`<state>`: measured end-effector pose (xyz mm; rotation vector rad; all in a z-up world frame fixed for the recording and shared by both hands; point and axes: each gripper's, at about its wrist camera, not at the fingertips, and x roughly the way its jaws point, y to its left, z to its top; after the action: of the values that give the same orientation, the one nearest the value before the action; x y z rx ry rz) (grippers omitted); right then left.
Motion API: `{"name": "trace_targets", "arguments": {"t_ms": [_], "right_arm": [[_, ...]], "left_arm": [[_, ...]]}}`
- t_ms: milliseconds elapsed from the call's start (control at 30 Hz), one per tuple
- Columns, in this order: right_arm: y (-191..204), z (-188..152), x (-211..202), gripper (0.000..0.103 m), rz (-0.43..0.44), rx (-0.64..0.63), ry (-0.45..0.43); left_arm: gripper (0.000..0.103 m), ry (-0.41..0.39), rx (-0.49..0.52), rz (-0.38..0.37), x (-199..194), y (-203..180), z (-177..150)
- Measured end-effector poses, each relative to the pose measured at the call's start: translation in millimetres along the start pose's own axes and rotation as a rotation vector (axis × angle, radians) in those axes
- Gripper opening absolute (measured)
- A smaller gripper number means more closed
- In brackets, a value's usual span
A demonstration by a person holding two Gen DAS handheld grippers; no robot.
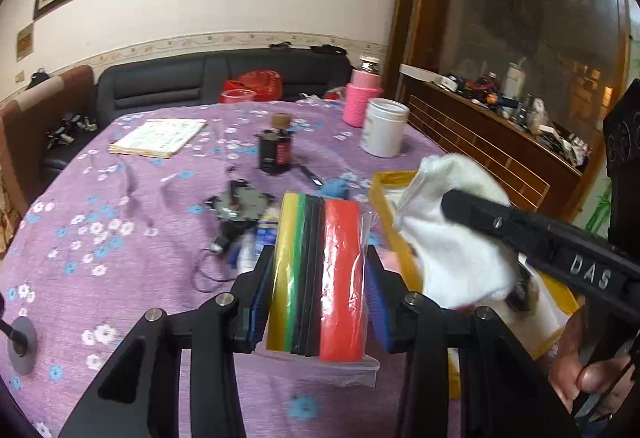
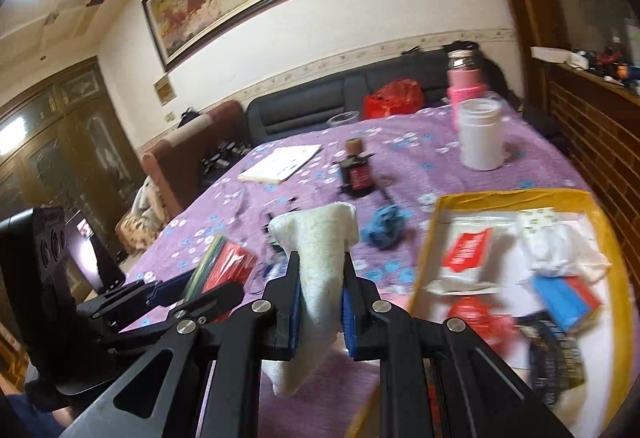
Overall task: Organize soft objects
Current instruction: 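Lower both held items into the tray and open both grippers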
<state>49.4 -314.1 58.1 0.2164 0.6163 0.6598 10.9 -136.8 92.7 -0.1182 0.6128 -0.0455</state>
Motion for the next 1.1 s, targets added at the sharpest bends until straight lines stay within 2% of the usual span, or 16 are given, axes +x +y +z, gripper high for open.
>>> {"name": "trace_targets", "arguments": {"t_ms": [133, 233, 333, 467, 667, 833, 967, 1033, 1100], "right_arm": [[-36, -2, -31, 0.018, -0.089, 0.036, -0.037], [-60, -7, -50, 0.018, -0.151, 0.075, -0.047], [-88, -15, -71, 0.018, -0.229, 0.108, -0.049], [-110, -29, -82, 0.018, -0.273, 0.140, -0.016], [-142, -38, -83, 0.018, -0.325, 0.183, 0.003], [-156, -36, -62, 0.018, -0.345, 0.205, 0.059], [-161, -36, -44, 0.019, -0.360, 0.211, 0.110], [-161, -37, -41, 0.020, -0.366, 0.202, 0.122], [-159, -37, -40, 0.020, -0.369, 0.197, 0.122]], "left_arm": [[0.041, 0.020, 0.039, -0.043, 11, -25, -3], [0.041, 0.063, 0.074, -0.114, 23, -53, -7], [0.041, 0.083, 0.127, -0.157, 32, -80, -12], [0.041, 0.126, 0.205, -0.218, 44, -117, -23], [0.041, 0.188, 0.279, -0.240, 65, -153, -38], [0.041, 0.242, 0.274, -0.245, 86, -160, -42], [0.041, 0.252, 0.272, -0.247, 91, -160, -43], [0.046, 0.245, 0.268, -0.250, 89, -159, -42], [0.057, 0.240, 0.259, -0.258, 88, -157, -41]]}}
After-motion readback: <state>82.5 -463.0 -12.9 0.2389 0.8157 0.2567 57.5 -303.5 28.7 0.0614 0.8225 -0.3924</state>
